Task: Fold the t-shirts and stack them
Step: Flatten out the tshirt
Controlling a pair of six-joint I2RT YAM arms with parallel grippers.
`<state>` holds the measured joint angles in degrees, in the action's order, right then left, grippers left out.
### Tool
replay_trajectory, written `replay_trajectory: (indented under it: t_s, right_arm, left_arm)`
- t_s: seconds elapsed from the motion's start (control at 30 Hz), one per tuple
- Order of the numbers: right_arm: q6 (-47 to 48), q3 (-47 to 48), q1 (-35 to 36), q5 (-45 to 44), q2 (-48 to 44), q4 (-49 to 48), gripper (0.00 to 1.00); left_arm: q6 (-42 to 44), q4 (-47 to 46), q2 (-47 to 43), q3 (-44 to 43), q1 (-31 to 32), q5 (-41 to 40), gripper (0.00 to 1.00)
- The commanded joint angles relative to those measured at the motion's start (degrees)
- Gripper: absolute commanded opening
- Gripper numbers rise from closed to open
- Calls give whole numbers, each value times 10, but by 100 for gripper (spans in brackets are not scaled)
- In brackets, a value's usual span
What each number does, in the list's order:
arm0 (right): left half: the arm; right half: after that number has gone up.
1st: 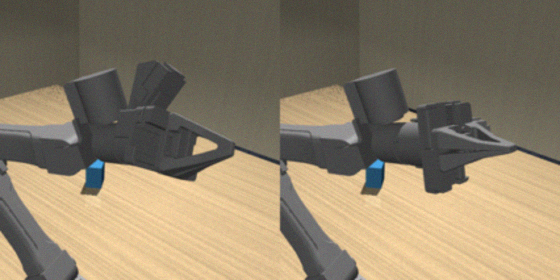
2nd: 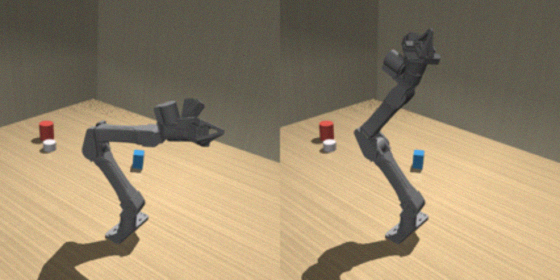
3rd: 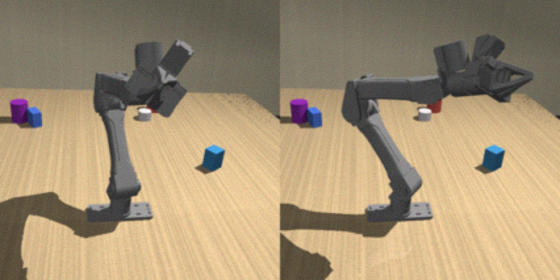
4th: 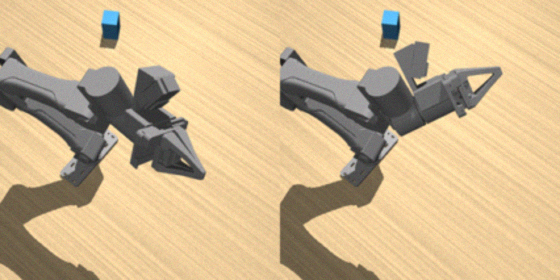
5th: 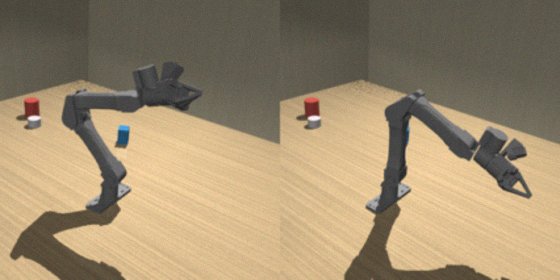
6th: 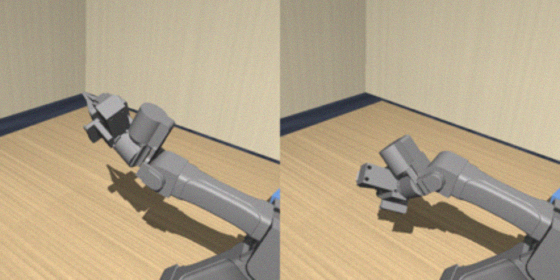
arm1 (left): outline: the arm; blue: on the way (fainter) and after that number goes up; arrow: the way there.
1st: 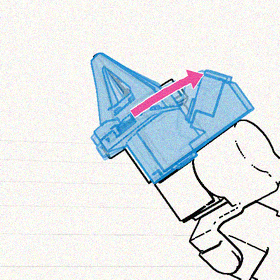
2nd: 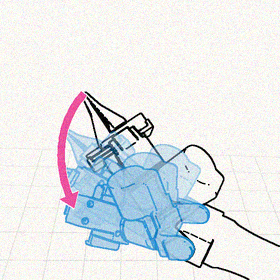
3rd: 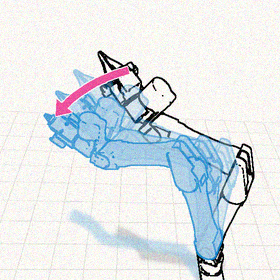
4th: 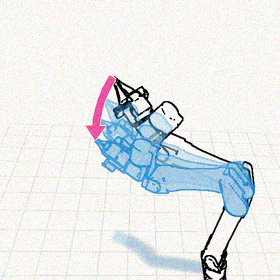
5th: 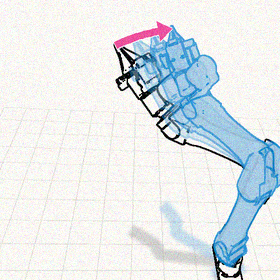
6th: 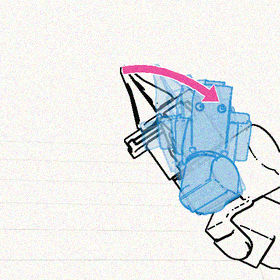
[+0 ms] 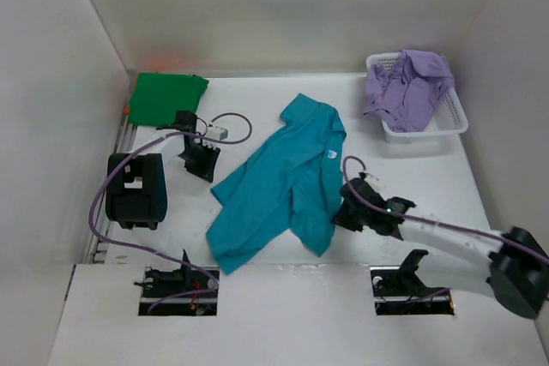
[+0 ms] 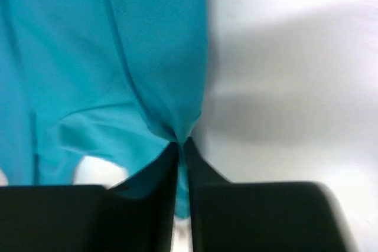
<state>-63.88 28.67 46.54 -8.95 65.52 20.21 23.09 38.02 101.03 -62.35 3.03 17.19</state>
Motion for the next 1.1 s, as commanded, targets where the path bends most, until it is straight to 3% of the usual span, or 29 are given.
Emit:
replay_trajectory:
  t_s: [0.0, 0.1, 0.27, 0.5, 0.67, 0.8, 1.07]
  right_arm:
    - [-54, 0, 1, -66, -113, 147, 18]
    - [-49, 16, -4, -85, -177, 245, 44]
    - [5, 87, -33, -140, -219, 298, 53]
    - [109, 204, -48, -138, -110, 245, 55]
    - [133, 230, -41, -124, -72, 198, 55]
    - [133, 227, -41, -113, -65, 183, 55]
    - [128, 210, -41, -112, -90, 177, 54]
  left_arm:
    - [9, 42, -14, 11, -6, 11, 28]
    - [32, 54, -56, 28, 37, 22, 48]
    - [71, 40, -116, 71, 105, 7, 60]
    - [64, 13, -93, 67, 99, -92, 56]
    - [39, -47, -194, 57, 69, -68, 61]
    - [61, -40, -244, 76, 98, -40, 67]
    - [68, -47, -136, 116, 121, -108, 60]
